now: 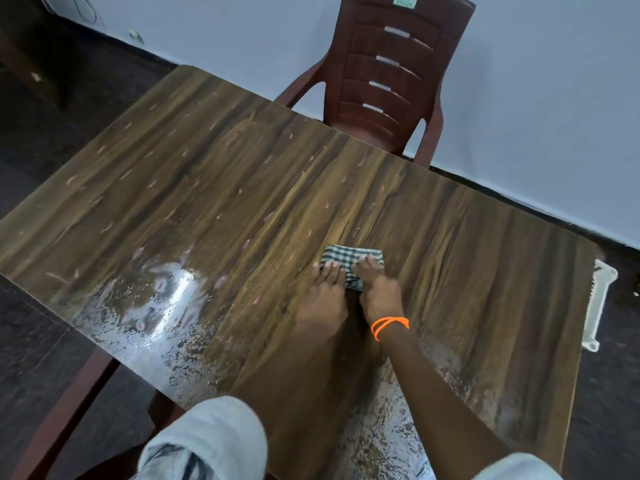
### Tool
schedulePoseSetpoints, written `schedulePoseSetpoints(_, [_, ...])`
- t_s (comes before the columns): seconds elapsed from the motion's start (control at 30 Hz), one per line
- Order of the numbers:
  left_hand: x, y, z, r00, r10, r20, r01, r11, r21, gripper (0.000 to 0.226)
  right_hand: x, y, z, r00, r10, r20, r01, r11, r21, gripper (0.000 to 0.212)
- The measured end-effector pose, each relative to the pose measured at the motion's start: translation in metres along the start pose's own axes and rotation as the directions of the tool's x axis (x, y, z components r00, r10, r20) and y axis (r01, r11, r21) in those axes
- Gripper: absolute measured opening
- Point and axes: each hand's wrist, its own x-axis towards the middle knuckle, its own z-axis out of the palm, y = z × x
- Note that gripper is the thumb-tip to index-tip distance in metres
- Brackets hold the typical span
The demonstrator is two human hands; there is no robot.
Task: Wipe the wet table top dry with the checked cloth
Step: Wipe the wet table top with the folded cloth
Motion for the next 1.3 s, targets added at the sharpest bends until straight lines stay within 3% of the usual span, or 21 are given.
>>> schedulePoseSetpoints(0.17, [-0.026,0.012,0.022,0.996,0.080,-0.035,-0.081,0.996,-0.028,0.065,-0.040,0.023,-0.007,0.995,-0.080,0.059,0.078,0.996,0.030,0.074])
schedulePoseSetpoints(0.4, [0.028,0.055,0.003,0.972,0.231,0.039,-0.233,0.971,0.047,0.065,-0.026,0.066,-0.046,0.997,0.060,-0.050,-0.061,0.998,-0.032,0.069])
schedulePoseSetpoints(0.63, [0.078,0.025,-0.018,0.989,0.146,0.006,-0.146,0.989,0.036,0.060,0.053,0.043,-0.042,0.995,0.094,-0.028,-0.093,0.995,0.031,0.053])
schedulePoseSetpoints(0.83, [0.040,0.006,-0.015,0.987,0.157,0.045,-0.159,0.985,0.061,0.076,0.027,0.036,-0.024,0.998,-0.068,0.017,0.068,0.998,-0.001,0.064])
schedulePoseSetpoints(0.97, [0.035,0.023,-0.010,0.965,0.263,0.009,-0.264,0.964,0.040,0.075,-0.002,0.055,-0.032,0.996,-0.042,-0.075,0.044,0.999,0.014,0.062])
schedulePoseSetpoints(1.1, [0.074,0.049,-0.011,0.945,0.327,0.016,-0.328,0.944,0.030,0.070,0.011,0.075,-0.050,0.979,0.106,-0.172,-0.108,0.994,-0.004,0.065])
schedulePoseSetpoints(1.2, [0.109,0.064,-0.021,0.962,0.271,-0.022,-0.271,0.963,-0.007,0.062,0.047,0.089,-0.058,0.963,0.173,-0.207,-0.171,0.985,0.030,0.061])
schedulePoseSetpoints(1.3, [0.131,0.057,-0.028,0.980,0.194,-0.040,-0.196,0.979,-0.060,0.059,0.082,0.085,-0.058,0.973,0.119,-0.197,-0.118,0.993,0.019,0.057])
